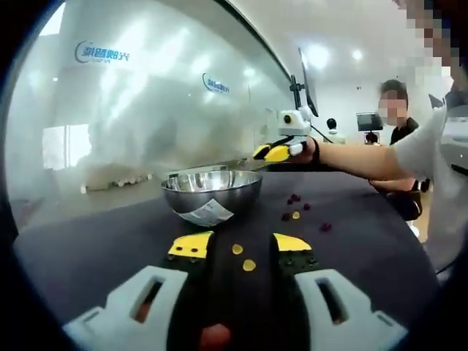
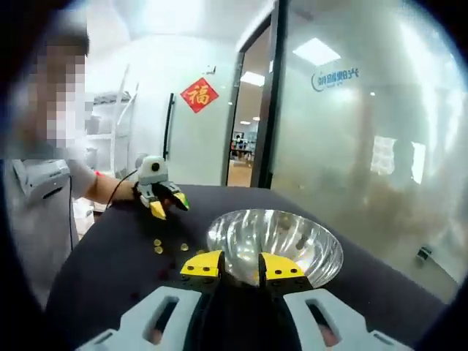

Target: Pick candy and put bowl

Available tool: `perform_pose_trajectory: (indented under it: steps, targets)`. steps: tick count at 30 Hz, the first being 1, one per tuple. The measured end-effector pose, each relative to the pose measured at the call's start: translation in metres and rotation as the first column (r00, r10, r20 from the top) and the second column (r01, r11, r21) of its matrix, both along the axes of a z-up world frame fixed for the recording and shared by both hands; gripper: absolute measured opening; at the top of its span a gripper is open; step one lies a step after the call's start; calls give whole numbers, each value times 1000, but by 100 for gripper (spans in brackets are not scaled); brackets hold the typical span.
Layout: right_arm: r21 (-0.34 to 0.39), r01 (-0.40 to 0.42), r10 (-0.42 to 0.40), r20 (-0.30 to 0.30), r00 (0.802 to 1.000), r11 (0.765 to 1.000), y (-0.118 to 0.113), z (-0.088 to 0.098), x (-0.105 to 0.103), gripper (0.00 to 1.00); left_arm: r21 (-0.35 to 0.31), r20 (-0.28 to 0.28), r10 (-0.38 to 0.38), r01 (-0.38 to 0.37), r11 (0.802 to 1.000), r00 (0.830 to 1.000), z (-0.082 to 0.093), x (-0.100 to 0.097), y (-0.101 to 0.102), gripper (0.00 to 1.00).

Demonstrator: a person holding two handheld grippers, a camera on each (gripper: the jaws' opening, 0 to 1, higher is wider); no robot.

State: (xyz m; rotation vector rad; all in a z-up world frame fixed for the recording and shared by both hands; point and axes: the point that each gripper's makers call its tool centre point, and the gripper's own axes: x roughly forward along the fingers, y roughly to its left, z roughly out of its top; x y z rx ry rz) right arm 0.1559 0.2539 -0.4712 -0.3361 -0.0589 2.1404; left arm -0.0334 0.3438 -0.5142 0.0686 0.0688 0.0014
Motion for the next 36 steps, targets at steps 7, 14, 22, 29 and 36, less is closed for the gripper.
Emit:
perform_pose_trajectory:
  steps: [7,14,22,29,36]
  targets:
    - [19,29,-28,-69,997,999,-43,-26,4,15,-11,-61,20,-21,1000,998,-17,20,4,27]
    - [11,28,-27,-106,994,1000,-46,-38,3,15,21,-163,26,-23,1000,986,-33,45,3,30]
    - [21,4,-1,-119,993,1000,-47,-40,1,15,1,-257,52,-53,999,965,-51,69,16,28]
    - [21,13,-11,-126,992,1000,-50,-42,7,15,-29,-281,31,-40,999,959,-57,74,11,23]
    - [17,15,-13,-109,994,1000,-51,-45,6,15,-38,-297,32,-46,998,954,-61,75,9,4]
